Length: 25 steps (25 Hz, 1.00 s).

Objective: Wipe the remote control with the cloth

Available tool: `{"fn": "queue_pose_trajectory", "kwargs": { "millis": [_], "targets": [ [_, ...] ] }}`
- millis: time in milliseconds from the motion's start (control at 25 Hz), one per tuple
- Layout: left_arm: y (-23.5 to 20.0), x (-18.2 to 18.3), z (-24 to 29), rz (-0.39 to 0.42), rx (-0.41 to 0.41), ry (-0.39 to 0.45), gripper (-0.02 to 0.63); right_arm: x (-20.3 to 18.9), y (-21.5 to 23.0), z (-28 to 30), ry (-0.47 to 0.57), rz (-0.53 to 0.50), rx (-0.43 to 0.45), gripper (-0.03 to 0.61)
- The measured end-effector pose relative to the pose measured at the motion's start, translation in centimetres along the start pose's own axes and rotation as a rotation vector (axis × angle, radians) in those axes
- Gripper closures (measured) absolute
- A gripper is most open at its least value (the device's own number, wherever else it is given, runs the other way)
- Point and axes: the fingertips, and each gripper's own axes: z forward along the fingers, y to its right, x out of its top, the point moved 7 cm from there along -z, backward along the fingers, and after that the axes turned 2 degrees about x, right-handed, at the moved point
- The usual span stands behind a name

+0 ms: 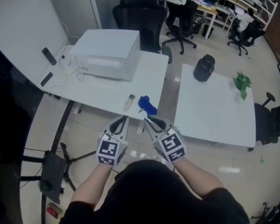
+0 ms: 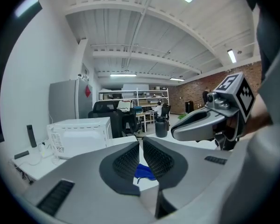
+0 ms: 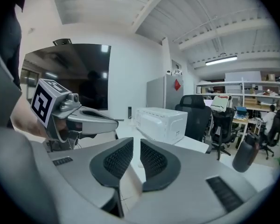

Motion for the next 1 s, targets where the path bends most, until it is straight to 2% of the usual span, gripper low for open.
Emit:
{"fn": "queue_pose_trajectory", "kwargs": {
  "millis": [80, 200, 440, 1000],
  "targets": [
    [0.3, 0.2, -0.3, 0.009, -0.001, 0.005, 0.614, 0.3, -0.4, -0.6, 0.016, -0.002, -0.004, 0.543],
    [0.9, 0.2, -0.6, 0.022, -0.013, 0.006, 0.614, 0.3, -0.8, -1.2, 0.031, -0.002, -0.004, 0.567],
    [1.6, -0.1, -1.1, 0.061, -0.031, -0.002, 0.614, 0.5, -1.2, -1.7, 0.039, 0.011, -0.002, 0.571],
    [1.9, -0.1, -1.1, 0.041, -0.028, -0.011, 0.614, 0.5, -1.4, -1.4, 0.034, 0.006, 0.002, 0.571]
  ]
}}
